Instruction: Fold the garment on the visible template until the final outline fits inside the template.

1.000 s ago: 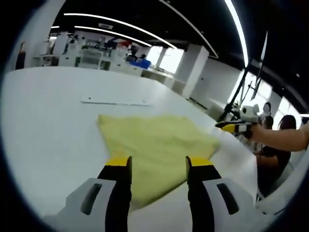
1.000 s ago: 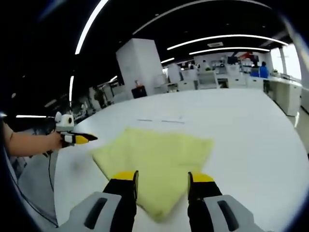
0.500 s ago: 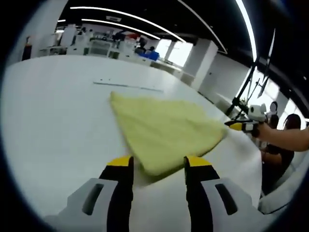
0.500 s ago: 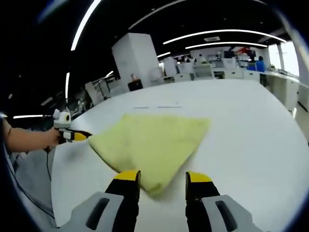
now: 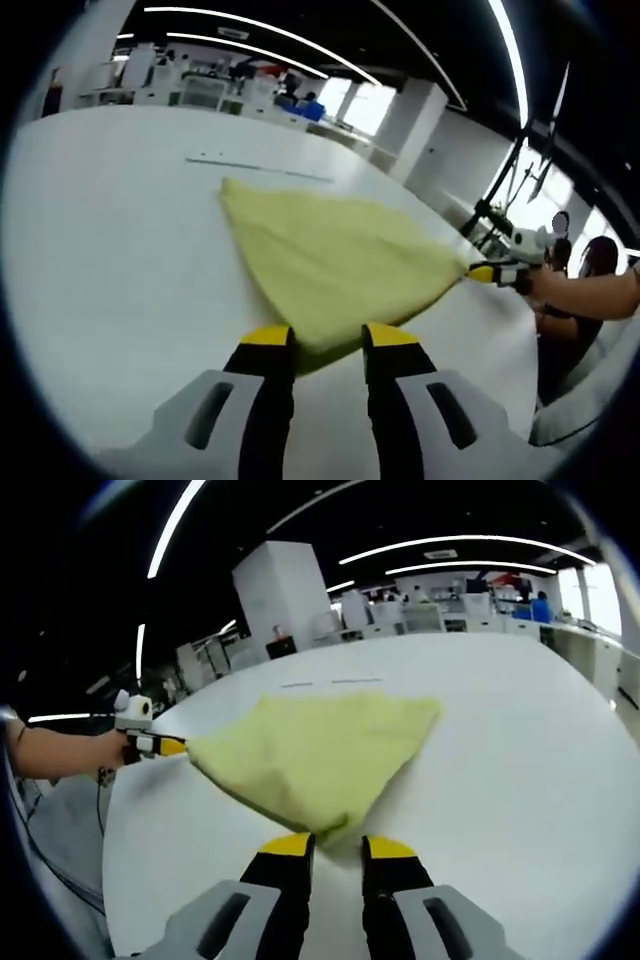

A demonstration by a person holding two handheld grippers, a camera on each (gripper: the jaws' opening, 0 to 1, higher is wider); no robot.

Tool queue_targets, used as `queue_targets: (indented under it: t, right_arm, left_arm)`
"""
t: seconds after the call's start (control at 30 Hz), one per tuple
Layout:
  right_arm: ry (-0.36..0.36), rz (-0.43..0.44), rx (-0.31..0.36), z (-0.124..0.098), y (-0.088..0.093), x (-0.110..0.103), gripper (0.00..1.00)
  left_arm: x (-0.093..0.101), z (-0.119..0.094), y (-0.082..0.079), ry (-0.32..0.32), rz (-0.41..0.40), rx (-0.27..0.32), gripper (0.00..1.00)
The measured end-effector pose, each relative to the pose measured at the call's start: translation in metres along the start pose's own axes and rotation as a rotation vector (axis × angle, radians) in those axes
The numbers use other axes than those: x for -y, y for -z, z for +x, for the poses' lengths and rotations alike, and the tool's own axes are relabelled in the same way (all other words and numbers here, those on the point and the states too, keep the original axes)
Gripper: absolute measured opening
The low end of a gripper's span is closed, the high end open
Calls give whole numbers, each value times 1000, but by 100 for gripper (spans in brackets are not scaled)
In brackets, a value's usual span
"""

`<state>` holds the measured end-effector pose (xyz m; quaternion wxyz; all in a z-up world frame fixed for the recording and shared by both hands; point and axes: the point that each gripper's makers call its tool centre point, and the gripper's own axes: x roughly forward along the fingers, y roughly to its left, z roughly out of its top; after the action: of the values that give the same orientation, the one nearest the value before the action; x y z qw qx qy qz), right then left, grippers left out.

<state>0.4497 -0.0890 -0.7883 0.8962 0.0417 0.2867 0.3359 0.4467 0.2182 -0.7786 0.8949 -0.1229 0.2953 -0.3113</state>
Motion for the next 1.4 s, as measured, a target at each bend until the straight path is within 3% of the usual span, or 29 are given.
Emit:
queue_targets:
  t: [0.17, 0.3, 0.57, 0.93, 1.2, 1.4]
  right_arm:
    - [-12, -25, 8, 2, -3, -3, 4]
    - [-9, -47, -14, 2, 3, -1, 0]
    - [12, -60, -27, -10, 2, 15, 0]
    - [4, -97, -21, -16, -2, 15, 0]
    - [-14, -137, -81, -31, 21, 9, 0]
    - [-23, -138, -76, -44, 30, 4, 0]
  left_arm:
    - [1, 2, 2, 7, -4, -3, 18]
    - [3, 3, 3, 24, -4, -10, 6]
    - [-1, -2, 1, 23, 4, -16, 2]
    - [-1, -5, 0, 18, -8, -7, 1]
    - [12, -13, 27, 52, -40, -32, 1]
    - [25, -19, 36, 65, -56, -37, 1]
